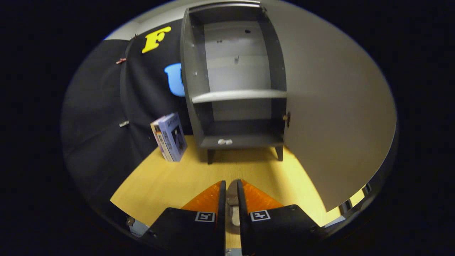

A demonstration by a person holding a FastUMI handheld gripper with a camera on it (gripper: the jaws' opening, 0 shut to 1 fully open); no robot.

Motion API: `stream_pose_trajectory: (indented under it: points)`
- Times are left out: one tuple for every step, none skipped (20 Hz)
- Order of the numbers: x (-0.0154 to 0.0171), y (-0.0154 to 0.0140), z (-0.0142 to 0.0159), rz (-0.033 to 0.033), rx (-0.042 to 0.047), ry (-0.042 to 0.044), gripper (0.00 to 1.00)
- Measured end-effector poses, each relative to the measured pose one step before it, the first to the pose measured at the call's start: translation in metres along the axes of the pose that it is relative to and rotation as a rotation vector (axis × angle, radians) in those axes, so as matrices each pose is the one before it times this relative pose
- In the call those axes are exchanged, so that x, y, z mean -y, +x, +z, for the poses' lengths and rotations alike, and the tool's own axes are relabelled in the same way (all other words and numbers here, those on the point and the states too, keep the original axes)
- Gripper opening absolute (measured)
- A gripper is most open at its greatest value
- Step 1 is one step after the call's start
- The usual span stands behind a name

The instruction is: Open the shoe cabinet door, grab the shoes and put them into the shoe cabinet, then close the shoe cabinet door.

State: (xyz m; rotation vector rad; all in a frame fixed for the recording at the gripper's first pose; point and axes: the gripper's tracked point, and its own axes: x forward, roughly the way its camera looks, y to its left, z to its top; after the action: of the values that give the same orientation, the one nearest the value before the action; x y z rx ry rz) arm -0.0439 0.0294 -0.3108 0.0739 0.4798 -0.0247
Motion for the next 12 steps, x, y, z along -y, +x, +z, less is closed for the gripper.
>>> stream_pose_trajectory:
  points:
    - [-0.00126, 0.01112, -0.01954, -0.00864, -0.04129, -0.00147, 0.21]
    - [-0.00112, 0.00943, -0.01774, -0.00505, -0.03606, -0.00360, 0.21]
    - [-0.00021, 0.00966, -0.01542, -0.01264, -0.03672, -0.00732, 0.21]
    - [-0.00082, 0.01188, -0.01492, -0.00554, -0.03427, -0.00069, 0.21]
    - [0.00026, 0.00835, -0.01171, -0.00634, -0.03164, 0.00290, 0.21]
    - [-0.00060, 0.00877, -0.00983, -0.00489, -0.02697, 0.00550, 0.21]
    - [0.00064, 0.00715, -0.00872, -0.00288, -0.02422, 0.00276, 0.21]
    - [-0.00048, 0.00712, -0.00609, -0.00556, -0.02105, -0.00506, 0.21]
    - [-0.00096, 0.00766, -0.00521, -0.00525, -0.01652, -0.00959, 0.21]
    - [0.00049, 0.00634, -0.00287, -0.00822, -0.01407, -0.01026, 0.21]
    - [0.00074, 0.00645, -0.00265, -0.00511, -0.01060, -0.00336, 0.21]
    - [-0.00033, 0.00585, -0.00122, -0.00283, -0.00769, -0.00116, 0.21]
